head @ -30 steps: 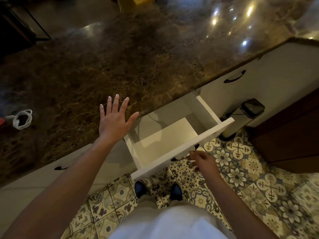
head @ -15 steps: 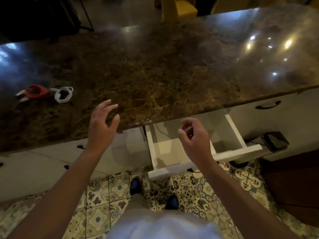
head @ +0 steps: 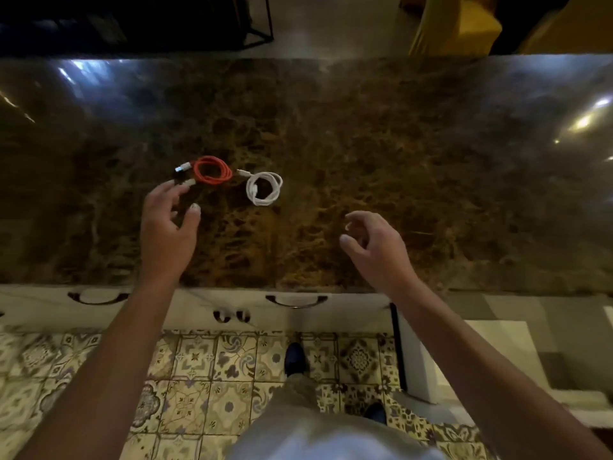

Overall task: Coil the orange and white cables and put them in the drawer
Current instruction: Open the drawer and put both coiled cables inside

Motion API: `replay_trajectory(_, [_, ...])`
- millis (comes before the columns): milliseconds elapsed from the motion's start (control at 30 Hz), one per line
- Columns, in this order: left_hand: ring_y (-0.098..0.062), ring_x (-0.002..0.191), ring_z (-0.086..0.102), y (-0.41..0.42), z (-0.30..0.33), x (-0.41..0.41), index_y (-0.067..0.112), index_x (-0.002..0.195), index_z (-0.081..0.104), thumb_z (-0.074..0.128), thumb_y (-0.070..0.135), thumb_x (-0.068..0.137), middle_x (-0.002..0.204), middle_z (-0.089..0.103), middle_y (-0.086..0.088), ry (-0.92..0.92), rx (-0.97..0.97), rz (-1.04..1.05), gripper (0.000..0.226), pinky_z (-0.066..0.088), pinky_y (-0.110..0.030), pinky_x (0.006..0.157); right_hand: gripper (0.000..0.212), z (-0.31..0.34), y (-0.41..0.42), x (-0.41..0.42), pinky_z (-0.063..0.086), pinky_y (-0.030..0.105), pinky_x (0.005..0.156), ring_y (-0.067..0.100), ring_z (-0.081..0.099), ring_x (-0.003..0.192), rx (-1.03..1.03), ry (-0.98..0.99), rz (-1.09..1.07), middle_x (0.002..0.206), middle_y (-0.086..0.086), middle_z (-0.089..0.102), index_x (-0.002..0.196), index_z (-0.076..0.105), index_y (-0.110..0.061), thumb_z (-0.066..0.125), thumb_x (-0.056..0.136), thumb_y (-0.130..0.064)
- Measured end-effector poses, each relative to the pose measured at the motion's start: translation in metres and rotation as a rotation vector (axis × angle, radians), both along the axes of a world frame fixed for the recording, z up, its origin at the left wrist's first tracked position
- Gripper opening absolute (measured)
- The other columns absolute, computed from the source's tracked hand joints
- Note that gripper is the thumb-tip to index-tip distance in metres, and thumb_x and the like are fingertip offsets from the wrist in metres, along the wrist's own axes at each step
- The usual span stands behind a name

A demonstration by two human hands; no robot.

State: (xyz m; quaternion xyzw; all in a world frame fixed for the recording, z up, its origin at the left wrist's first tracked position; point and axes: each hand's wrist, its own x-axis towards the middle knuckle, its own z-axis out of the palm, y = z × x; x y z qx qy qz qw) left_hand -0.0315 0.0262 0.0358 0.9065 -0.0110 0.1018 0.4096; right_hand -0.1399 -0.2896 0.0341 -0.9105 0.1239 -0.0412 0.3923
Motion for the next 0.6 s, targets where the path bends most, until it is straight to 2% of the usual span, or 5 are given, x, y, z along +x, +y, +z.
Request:
replay_trajectory(133, [-0.021, 0.139, 0.048, 0.025, 0.004, 0.044, 0.027, 0.15, 0.048, 0.06, 0.027, 0.102, 0.153, 0.046, -0.003, 0.0, 0.094, 0.008, 0.05, 0.043, -0.045, 0.117, 0.052, 0.008, 0.03, 0.057, 0.052, 0.035, 0.097, 0.012, 0.06, 0.108, -0.081, 0.033, 0.008, 0.126, -0.005, 0.062, 0.147, 0.055, -0.02, 0.061, 0.099, -0.041])
replay_trajectory(300, [-0.029, 0.146, 0.04, 0.036, 0.005, 0.089, 0.018, 0.155, 0.045, 0.061, 0.028, 0.103, 0.156, 0.049, -0.01, 0.019, 0.274, -0.028, 0.055, 0.024, -0.03, 0.116, 0.057, 0.012, 0.057, 0.105, 0.046, 0.033, 0.096, 0.017, 0.06, 0.116, -0.124, 0.093, 0.022, 0.13, -0.003, 0.062, 0.15, 0.051, -0.02, 0.059, 0.099, -0.045])
replay_trajectory(400, [-0.031, 0.14, 0.045, 0.033, 0.002, 0.11, 0.016, 0.151, 0.051, 0.059, 0.033, 0.104, 0.148, 0.056, -0.012, 0.014, 0.37, -0.073, 0.051, 0.034, -0.037, 0.112, 0.06, 0.009, 0.069, 0.124, 0.05, 0.038, 0.098, 0.021, 0.063, 0.113, -0.173, 0.114, 0.013, 0.136, -0.001, 0.059, 0.15, 0.05, -0.019, 0.059, 0.098, -0.048])
replay_trajectory(500, [-0.031, 0.127, 0.052, 0.027, 0.003, 0.128, 0.017, 0.149, 0.051, 0.058, 0.041, 0.103, 0.133, 0.063, -0.011, 0.016, 0.422, -0.06, 0.052, 0.042, -0.035, 0.098, 0.064, 0.01, 0.077, 0.14, 0.049, 0.038, 0.097, 0.024, 0.063, 0.119, -0.219, 0.126, -0.019, 0.148, 0.002, 0.051, 0.153, 0.046, -0.017, 0.058, 0.098, -0.046])
replay_trajectory(600, [-0.037, 0.129, 0.051, 0.025, 0.001, 0.145, 0.016, 0.147, 0.054, 0.056, 0.055, 0.101, 0.139, 0.058, -0.016, 0.081, 0.559, -0.114, 0.061, 0.046, -0.045, 0.102, 0.062, 0.011, 0.083, 0.153, 0.05, 0.039, 0.097, 0.024, 0.059, 0.126, -0.252, 0.173, -0.019, 0.148, 0.003, 0.051, 0.152, 0.047, -0.017, 0.059, 0.098, -0.046])
